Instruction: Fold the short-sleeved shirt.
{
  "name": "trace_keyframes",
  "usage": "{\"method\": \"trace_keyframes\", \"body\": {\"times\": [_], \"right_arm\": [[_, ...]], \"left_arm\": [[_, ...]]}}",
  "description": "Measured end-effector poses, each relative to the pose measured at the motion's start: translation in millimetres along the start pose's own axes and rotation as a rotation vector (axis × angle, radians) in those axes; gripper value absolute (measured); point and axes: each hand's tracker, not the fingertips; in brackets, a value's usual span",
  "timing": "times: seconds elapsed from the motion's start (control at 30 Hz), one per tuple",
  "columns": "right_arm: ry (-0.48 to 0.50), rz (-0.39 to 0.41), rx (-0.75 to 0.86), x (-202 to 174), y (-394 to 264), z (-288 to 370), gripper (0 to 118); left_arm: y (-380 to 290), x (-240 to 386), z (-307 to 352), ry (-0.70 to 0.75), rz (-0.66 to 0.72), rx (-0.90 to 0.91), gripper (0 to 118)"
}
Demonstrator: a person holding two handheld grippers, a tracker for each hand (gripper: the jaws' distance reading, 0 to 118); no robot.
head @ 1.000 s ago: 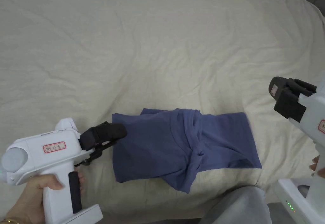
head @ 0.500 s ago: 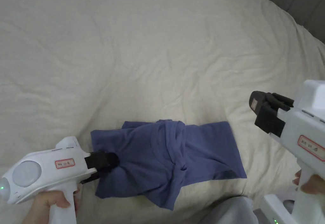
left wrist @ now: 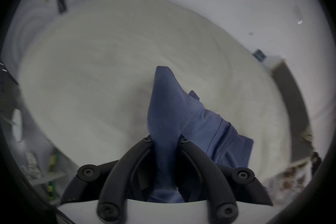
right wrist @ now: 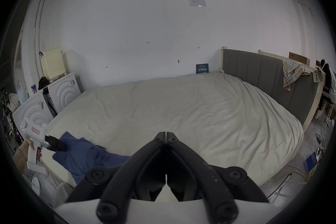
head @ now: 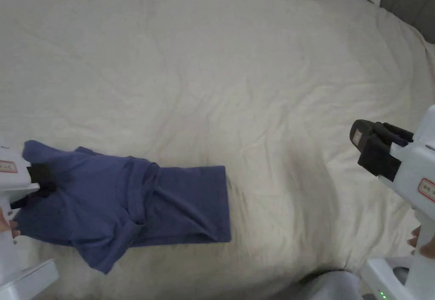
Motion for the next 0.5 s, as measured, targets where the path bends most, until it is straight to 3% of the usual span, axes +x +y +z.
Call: {"method": "trace_keyframes", "body": {"times": [0.13, 0.5], "right_arm": [[0.029, -0.029, 0.006, -3.4, -1.4, -2.4, 2], [0.027, -0.021, 0.021, -0.2, -5.4, 15.2, 2]], "left_arm": [[-2.6, 10.3, 23.9, 0.098, -0.121, 0.093, 18], [-39.1, 141.7, 22.9, -0.246, -0.257, 0.006, 18]]}}
